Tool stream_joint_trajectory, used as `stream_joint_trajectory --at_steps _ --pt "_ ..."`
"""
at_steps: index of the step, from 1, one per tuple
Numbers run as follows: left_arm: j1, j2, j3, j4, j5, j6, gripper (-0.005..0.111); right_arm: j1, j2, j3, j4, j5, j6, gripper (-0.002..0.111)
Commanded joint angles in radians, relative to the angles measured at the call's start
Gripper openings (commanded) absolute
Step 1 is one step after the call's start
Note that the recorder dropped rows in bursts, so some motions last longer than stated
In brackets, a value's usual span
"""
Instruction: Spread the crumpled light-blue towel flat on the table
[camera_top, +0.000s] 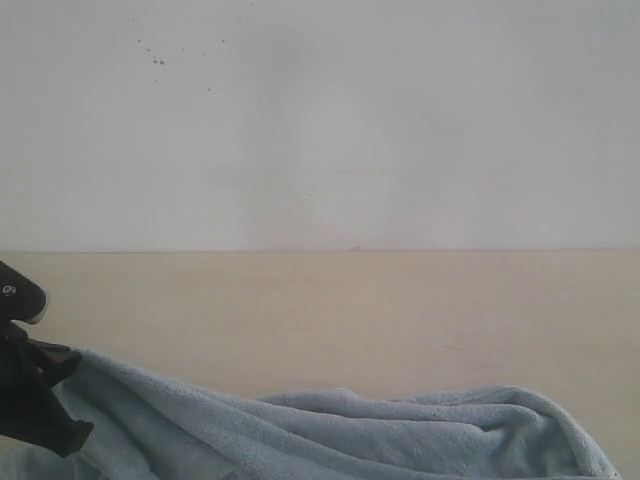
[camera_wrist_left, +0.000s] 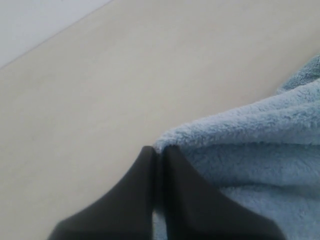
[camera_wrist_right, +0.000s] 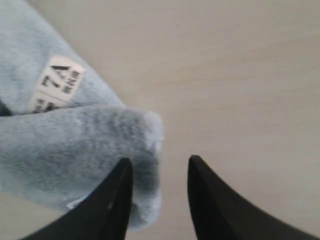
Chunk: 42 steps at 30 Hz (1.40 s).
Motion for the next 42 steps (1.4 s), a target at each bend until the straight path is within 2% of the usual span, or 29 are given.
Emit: stream_joint_trajectory --at_steps 1,6,12,14,18,23,28,32,36,42 --pt "0.004 -0.006 -0.005 -0.012 -0.020 -0.009 0.004 -0.006 0.004 0.002 -0.019 -0.004 0.027 0.047" --pt "0.004 -0.006 -0.005 -0.012 -0.018 -0.050 0.004 -0.006 0.061 0.024 0.045 -0.018 -0.009 0.047" --pt "-0.003 -0.009 -0.005 -0.012 -0.018 -0.057 0.004 -0.006 0.092 0.040 0.329 -0.027 -0.241 0.045" --pt "-0.003 -0.009 -0.005 -0.012 -0.009 -0.057 0.004 -0.006 0.090 0.040 0.359 -0.016 -0.278 0.034" --pt "-0.003 -0.009 -0.005 -0.012 0.004 -0.057 0.004 -0.006 0.090 0.040 0.356 -0.016 -0.291 0.000" --pt "-0.003 -0.051 -0.005 -0.012 0.027 -0.055 0.004 -0.006 0.090 -0.006 0.462 0.015 -0.287 0.000" --pt "-0.003 -0.188 -0.005 -0.012 0.023 -0.095 0.004 -0.006 0.051 -0.127 0.598 0.074 -0.344 0.000" --pt "-0.003 -0.322 -0.005 -0.009 0.044 -0.104 0.004 -0.006 0.008 -0.208 0.820 0.074 -0.462 0.000" --pt "-0.006 -0.414 -0.010 0.107 0.154 -0.039 0.004 -0.006 -0.040 -0.248 0.977 0.074 -0.561 0.000" --pt "-0.064 -0.472 -0.047 0.316 0.328 0.064 0.004 -0.006 -0.084 -0.259 0.985 0.027 -0.614 0.000"
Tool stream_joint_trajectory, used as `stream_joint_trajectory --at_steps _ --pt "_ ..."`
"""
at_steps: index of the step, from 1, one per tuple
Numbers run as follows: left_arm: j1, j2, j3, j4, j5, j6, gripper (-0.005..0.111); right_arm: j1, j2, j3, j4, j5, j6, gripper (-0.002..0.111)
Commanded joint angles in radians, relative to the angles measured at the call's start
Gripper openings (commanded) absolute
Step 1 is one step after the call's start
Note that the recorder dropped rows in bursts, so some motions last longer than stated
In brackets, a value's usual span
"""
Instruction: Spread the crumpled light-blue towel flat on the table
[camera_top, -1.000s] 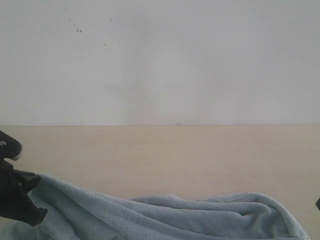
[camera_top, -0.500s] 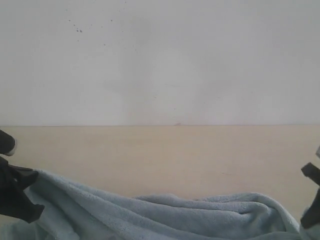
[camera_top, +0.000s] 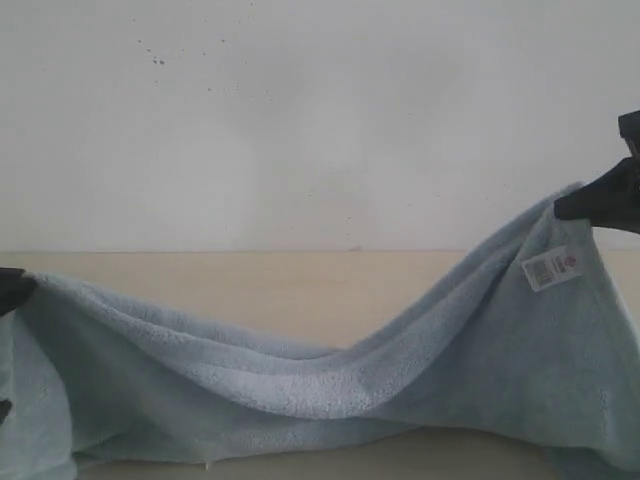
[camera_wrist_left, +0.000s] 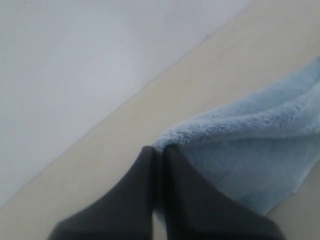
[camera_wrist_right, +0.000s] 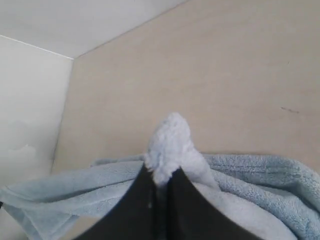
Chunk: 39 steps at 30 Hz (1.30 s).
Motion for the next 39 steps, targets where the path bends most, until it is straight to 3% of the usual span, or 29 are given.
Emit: stream_joint_trajectory --at_steps 1,5,10,16,20,24,27,29,35,39 --pt "-0.035 -0.030 -0.022 0.132 0.099 0.071 0.004 -0.004 -0.027 -0.006 -0.002 -0.062 -0.074 0.000" --pt "-0.031 0.052 -0.020 0.151 0.074 0.073 0.004 -0.002 0.039 -0.006 -0.211 -0.181 0.092 0.000" --pt "0.000 0.217 -0.072 0.199 -0.097 0.037 0.004 -0.004 0.103 -0.049 -0.173 -0.191 0.096 0.000" --pt "0.044 0.307 -0.362 0.195 -0.113 -0.115 0.004 -0.004 0.045 -0.250 0.150 -0.085 -0.193 0.000" --pt "0.044 0.310 -0.504 0.195 -0.097 -0.321 0.004 -0.004 -0.019 -0.355 0.108 -0.128 -0.238 0.000" --pt "0.044 0.342 -0.497 0.206 0.189 -0.302 0.004 -0.002 -0.026 -0.350 -0.259 -0.156 -0.008 0.000" --pt "0.044 0.383 -0.432 0.202 0.396 -0.247 0.004 0.002 -0.028 -0.238 -0.495 -0.189 0.222 0.000" --pt "0.044 0.385 -0.366 0.157 0.443 -0.182 0.004 0.002 -0.037 -0.126 -0.536 -0.236 0.307 0.000" --pt "0.044 0.309 -0.216 0.018 0.481 -0.071 0.004 0.004 -0.049 0.126 -0.657 -0.320 0.318 0.000" --pt "0.044 0.259 -0.154 0.015 0.625 0.010 0.004 0.004 -0.049 0.245 -0.841 -0.385 0.429 0.000"
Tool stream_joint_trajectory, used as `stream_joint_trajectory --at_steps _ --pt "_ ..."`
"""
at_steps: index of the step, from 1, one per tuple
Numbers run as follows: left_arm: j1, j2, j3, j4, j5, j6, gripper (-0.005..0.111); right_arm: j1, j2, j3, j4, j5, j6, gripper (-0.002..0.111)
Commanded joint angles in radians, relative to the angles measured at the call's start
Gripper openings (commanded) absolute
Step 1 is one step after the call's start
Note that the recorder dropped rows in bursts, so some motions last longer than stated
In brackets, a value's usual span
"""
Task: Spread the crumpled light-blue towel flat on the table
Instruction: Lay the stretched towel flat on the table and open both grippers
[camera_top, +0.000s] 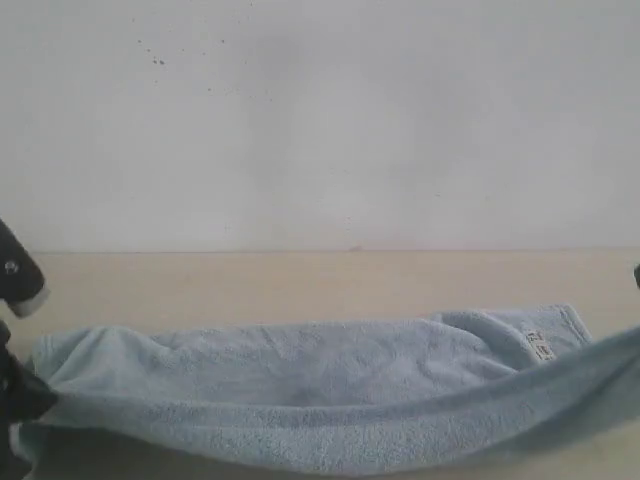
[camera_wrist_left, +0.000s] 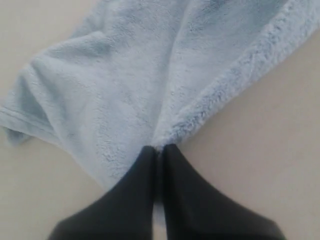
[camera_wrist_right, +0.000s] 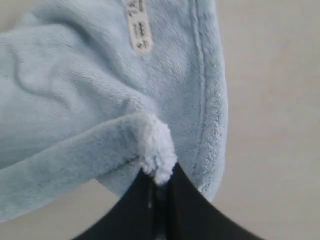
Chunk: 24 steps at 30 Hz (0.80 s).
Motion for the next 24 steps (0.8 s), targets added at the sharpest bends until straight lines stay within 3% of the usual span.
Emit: stream_joint_trajectory --at_steps 1,11,20,24 --pt "0.004 -0.052 0.060 -0.027 0.140 0.086 0.004 0.000 -0.018 0.118 -0.188 -0.080 0.121 0.000" --pt "0.004 -0.098 0.097 -0.123 0.326 0.244 0.006 0.000 -0.018 0.210 -0.187 -0.028 0.168 0.000" --pt "0.004 -0.130 0.128 -0.181 0.324 0.247 0.054 0.000 -0.018 0.210 -0.089 0.089 0.108 0.002" --pt "-0.005 -0.137 0.155 -0.183 0.218 0.247 0.064 0.000 -0.018 0.210 -0.060 0.132 0.103 0.021"
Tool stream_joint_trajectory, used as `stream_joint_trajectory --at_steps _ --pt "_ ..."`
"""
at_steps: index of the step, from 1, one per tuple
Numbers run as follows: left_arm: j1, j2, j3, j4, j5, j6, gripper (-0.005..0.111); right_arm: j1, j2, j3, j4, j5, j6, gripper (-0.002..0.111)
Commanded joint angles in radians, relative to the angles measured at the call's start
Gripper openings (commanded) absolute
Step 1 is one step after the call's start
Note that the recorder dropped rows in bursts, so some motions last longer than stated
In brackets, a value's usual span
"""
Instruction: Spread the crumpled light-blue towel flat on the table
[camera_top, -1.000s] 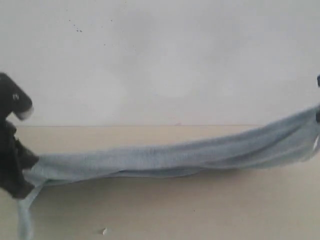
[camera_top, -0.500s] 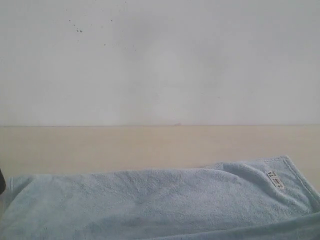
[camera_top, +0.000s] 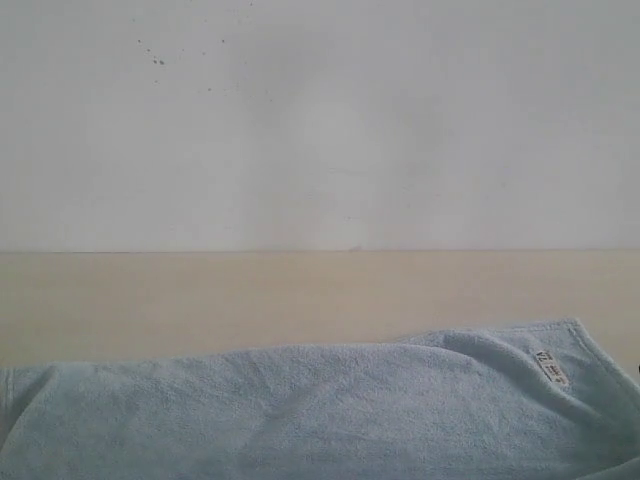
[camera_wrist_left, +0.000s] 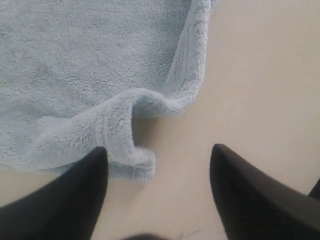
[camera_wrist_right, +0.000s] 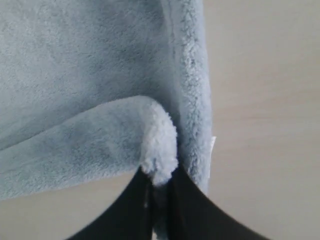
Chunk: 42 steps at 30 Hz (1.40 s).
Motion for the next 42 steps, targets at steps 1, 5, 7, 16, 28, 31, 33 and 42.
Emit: stream_joint_trajectory --at_steps 1,5,7,16,28,31,33,42 --pt "-0.007 -0.018 0.022 -0.025 -0.140 -0.003 0.064 0.000 -0.011 0.005 0.029 0.049 -0.018 0.031" --pt "-0.015 -0.061 0.022 -0.136 -0.371 -0.070 0.062 0.000 -0.011 0.005 0.029 0.004 -0.018 0.055" --pt "-0.015 -0.079 0.022 -0.255 -0.491 -0.139 0.060 0.000 -0.011 -0.004 0.031 -0.029 -0.010 0.062" --pt "-0.059 -0.008 0.022 -0.610 -0.688 -0.135 0.033 0.008 -0.011 -0.239 0.268 -0.032 -0.071 0.063" --pt "-0.202 0.258 -0.043 -0.584 -0.779 0.101 0.004 0.052 0.107 -0.293 0.237 -0.121 -0.113 0.019" --pt "-0.202 0.293 -0.044 -0.663 -0.771 0.062 0.004 0.052 0.174 -0.335 0.278 -0.150 -0.145 0.002" --pt "-0.202 0.305 -0.044 -0.800 -0.744 -0.027 0.004 0.052 0.216 -0.380 0.285 -0.155 -0.155 0.003" --pt "-0.202 0.314 -0.073 -0.857 -0.768 0.093 0.004 0.056 0.415 -0.527 0.327 -0.188 -0.455 0.003"
